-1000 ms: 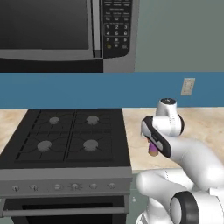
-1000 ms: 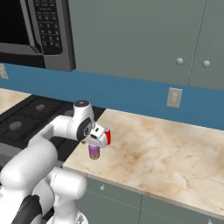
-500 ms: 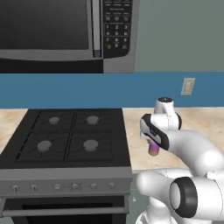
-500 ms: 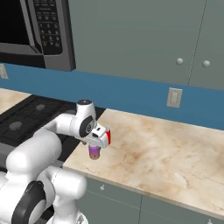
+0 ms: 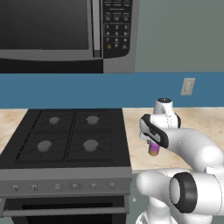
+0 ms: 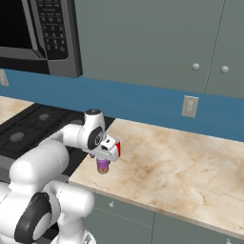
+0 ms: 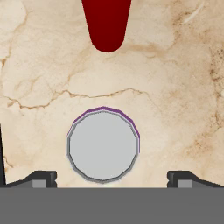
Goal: Four empty soda cans are scattered around the kitchen. Gather all the cans and cluster them next to the stove for recycling.
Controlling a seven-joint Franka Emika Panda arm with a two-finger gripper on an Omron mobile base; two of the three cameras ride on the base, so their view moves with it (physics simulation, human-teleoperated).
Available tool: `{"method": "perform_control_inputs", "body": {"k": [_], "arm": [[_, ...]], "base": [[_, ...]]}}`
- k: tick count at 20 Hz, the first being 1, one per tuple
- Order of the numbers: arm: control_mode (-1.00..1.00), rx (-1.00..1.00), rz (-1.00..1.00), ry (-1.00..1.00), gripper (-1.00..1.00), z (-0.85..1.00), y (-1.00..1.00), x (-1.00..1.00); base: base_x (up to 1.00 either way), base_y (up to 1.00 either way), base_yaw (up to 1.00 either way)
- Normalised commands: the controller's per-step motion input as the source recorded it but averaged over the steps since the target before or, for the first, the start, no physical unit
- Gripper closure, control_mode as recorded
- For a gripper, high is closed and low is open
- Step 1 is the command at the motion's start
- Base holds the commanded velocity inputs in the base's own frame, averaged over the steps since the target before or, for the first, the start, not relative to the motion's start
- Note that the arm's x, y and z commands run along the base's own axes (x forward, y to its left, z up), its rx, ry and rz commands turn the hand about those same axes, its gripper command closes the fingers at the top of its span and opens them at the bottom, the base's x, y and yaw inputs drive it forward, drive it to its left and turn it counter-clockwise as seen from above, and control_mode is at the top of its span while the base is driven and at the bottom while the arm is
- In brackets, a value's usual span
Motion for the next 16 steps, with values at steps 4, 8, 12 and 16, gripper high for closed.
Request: {"method": "perform_control_inputs", "body": {"k": [4, 8, 12, 16], "arm": [[-1.0, 0.0, 0.0, 0.0, -1.0, -0.14, 0.0, 0.08], [-1.0, 0.0, 0.0, 0.0, -1.0, -0.13, 0.0, 0.08], [-1.0, 0.0, 0.0, 0.0, -1.0, -0.11, 0.0, 0.0], [-1.0, 0.0, 0.0, 0.0, -1.0, -0.07, 0.0, 0.02]], "base": [[0.0, 0.0, 0.0], [0.0, 0.0, 0.0], [0.0, 0.0, 0.0], [0.0, 0.0, 0.0]]}}
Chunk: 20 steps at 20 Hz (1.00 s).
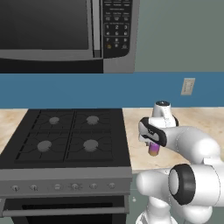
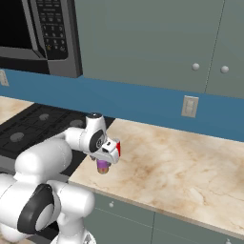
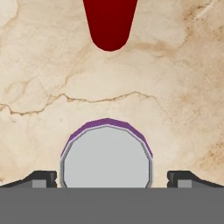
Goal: Four empty soda cans are scattered around the kitchen. Gather all the cans and cluster them next to the stove for recycling.
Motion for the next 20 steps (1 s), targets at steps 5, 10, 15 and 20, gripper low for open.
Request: {"method": "perform_control_inputs", "body": {"k": [5, 10, 15, 20], "arm": [[-1.0, 0.0, 0.0, 0.0, 1.0, -0.07, 0.0, 0.0], [-1.0, 0.0, 0.0, 0.0, 1.0, -0.01, 0.0, 0.0], [-1.0, 0.0, 0.0, -0.01, 1.0, 0.0, -0.01, 0.0], [-1.0, 0.0, 0.0, -0.03, 1.0, 0.05, 0.0, 0.05]], "base": [[0.0, 0.0, 0.0], [0.0, 0.0, 0.0], [0.0, 0.0, 0.0], [0.0, 0.0, 0.0]]}}
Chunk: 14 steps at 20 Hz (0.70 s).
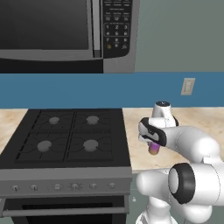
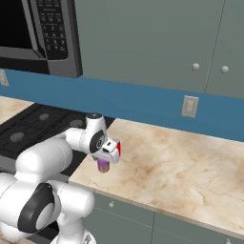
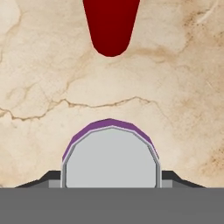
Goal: Four empty soda cans are scattered around the kitchen. Gather all the cans and cluster them next to the stove for recycling.
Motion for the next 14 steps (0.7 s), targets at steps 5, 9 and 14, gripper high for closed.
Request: {"method": "perform_control_inputs", "body": {"k": [5, 9, 14], "arm": [[-1.0, 0.0, 0.0, -0.04, 1.0, 0.12, 0.0, 0.12], [-1.0, 0.0, 0.0, -0.02, 1.0, 0.13, 0.0, 0.17], [-1.0, 0.0, 0.0, 0.0, 1.0, 0.07, 0.0, 0.28]], "base": [[0.0, 0.0, 0.0], [0.0, 0.0, 0.0], [0.0, 0.0, 0.0]]}}
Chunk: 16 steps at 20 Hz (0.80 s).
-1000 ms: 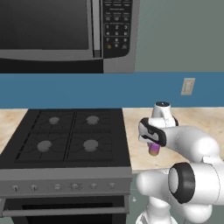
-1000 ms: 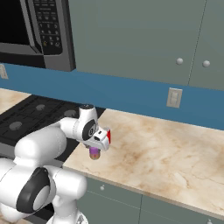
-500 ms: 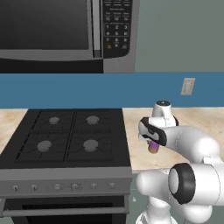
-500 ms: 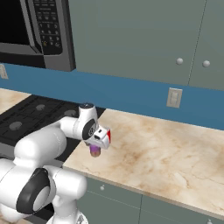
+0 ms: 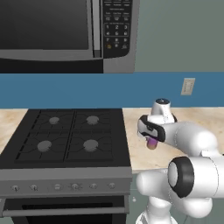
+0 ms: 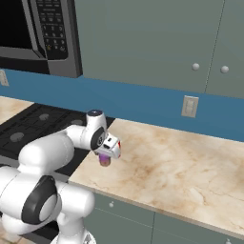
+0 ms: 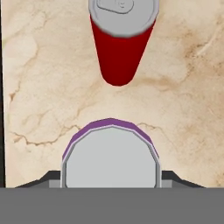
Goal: Four empty soda cans are scattered around the kitchen. Gather all the cans and cluster them next to the stove for recycling.
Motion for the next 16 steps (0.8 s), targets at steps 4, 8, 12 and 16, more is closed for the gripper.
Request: {"method": "perform_control_inputs", "body": {"k": [4, 8, 12, 16], "arm": [[-1.0, 0.0, 0.0, 0.0, 1.0, 0.01, 0.0, 0.31], [-1.0, 0.06, 0.0, 0.0, 1.0, -0.06, 0.0, 0.22], [-1.0, 0.12, 0.0, 0.0, 1.0, -0.16, 0.01, -0.01], [-1.0, 0.09, 0.0, 0.0, 1.0, -0.24, 0.06, -0.07]], "base": [[0.0, 0.0, 0.0], [0.0, 0.0, 0.0], [0.0, 0.0, 0.0], [0.0, 0.0, 0.0]]}}
